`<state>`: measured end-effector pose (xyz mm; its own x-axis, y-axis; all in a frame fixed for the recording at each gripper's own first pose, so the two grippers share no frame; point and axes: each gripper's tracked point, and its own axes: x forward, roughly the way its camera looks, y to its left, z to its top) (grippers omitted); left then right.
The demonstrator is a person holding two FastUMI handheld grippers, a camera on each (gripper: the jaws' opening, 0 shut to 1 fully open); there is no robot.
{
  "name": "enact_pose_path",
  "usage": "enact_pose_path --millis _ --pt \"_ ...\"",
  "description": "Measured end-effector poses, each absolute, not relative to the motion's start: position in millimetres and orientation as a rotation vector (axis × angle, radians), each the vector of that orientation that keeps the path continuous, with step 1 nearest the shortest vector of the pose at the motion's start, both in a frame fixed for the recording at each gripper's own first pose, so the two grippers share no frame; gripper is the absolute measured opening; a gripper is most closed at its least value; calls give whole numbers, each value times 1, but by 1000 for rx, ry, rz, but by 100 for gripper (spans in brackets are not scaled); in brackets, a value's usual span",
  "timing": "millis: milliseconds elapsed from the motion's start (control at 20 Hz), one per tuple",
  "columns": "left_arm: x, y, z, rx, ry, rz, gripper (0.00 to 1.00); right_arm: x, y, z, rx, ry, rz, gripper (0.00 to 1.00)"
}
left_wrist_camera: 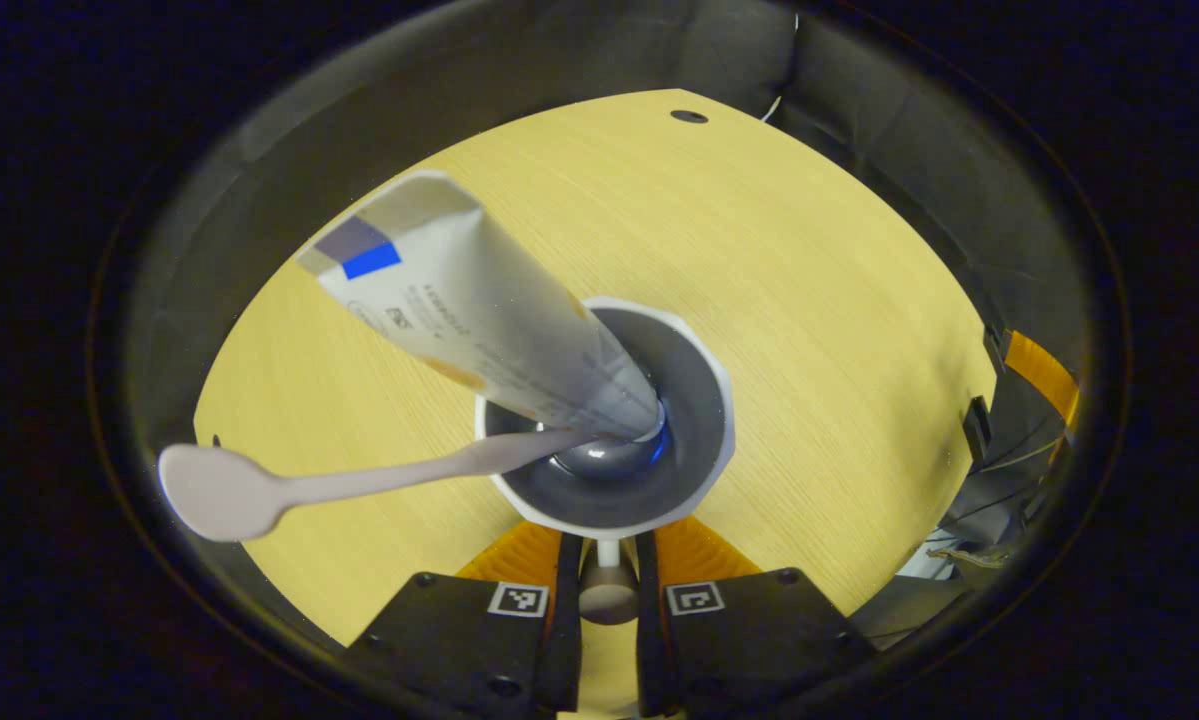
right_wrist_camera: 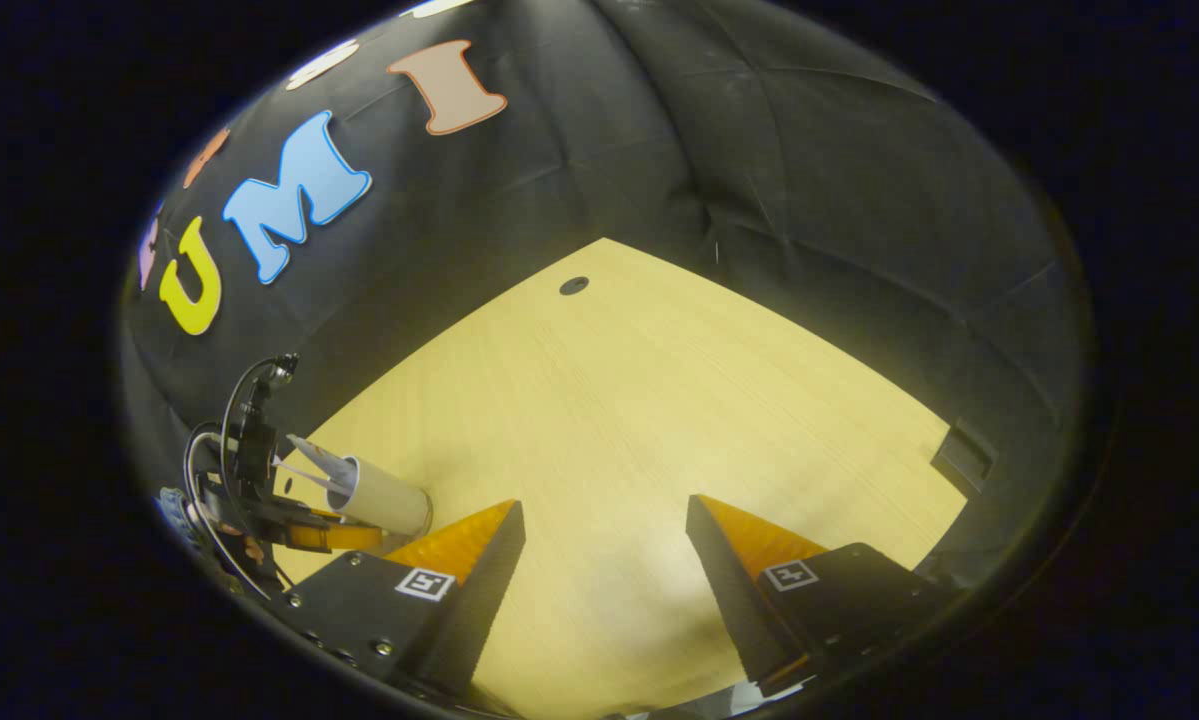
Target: Put the toothbrush and toothpaste on the desktop into the cup, then pick up the cup and place it on the coaster on the desktop.
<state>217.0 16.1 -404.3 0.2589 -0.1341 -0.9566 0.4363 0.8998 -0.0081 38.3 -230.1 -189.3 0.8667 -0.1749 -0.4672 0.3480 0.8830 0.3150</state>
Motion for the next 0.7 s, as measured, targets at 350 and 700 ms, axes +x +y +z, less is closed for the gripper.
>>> enact_pose_path --millis 350,700 --pt "204 28 -400 282 1247 -364 34 57 -206 -187 392 445 -227 96" --pt "209 29 -394 307 1172 -389 44 54 -173 -192 343 466 -166 96"
